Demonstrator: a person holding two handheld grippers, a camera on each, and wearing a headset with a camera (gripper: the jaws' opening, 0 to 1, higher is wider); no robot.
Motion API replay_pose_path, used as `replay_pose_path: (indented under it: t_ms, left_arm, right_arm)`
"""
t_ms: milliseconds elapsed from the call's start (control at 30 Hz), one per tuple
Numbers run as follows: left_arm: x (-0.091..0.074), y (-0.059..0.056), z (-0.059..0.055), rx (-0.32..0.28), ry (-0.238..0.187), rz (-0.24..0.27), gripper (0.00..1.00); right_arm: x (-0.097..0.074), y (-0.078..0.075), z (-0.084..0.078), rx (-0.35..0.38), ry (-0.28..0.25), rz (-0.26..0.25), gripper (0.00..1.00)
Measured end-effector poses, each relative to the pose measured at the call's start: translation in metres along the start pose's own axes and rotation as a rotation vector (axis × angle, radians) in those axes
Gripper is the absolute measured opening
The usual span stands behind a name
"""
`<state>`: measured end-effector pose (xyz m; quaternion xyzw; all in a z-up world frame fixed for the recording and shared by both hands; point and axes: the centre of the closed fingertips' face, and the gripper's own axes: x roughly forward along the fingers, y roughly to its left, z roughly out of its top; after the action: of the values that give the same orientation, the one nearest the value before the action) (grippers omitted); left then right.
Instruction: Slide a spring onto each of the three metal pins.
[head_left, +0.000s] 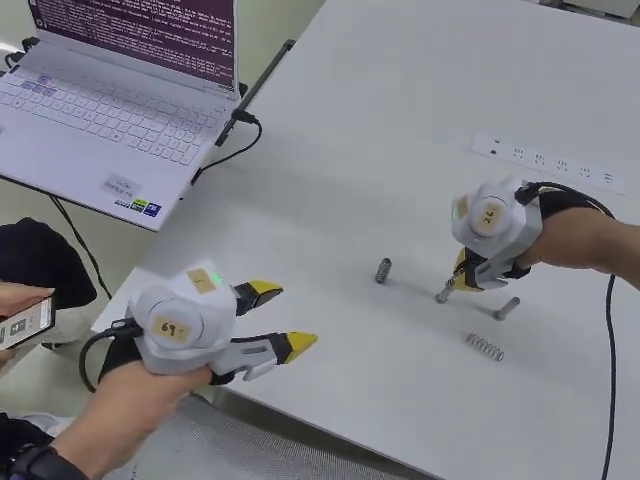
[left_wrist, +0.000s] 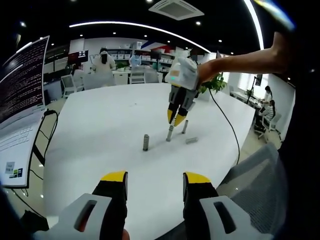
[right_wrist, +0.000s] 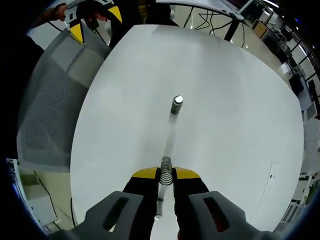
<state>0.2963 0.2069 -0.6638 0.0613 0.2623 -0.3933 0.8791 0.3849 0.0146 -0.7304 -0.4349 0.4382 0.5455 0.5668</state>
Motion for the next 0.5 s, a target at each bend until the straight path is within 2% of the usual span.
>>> replay_pose_path:
  t_ms: [500]
  left_arm:
    - [-0.001,0.003,-0.001,-0.009,0.003,0.004,0.39]
  right_arm:
    - [0.024,-0.005,-0.006,-0.013,0.033,0.025,0.09]
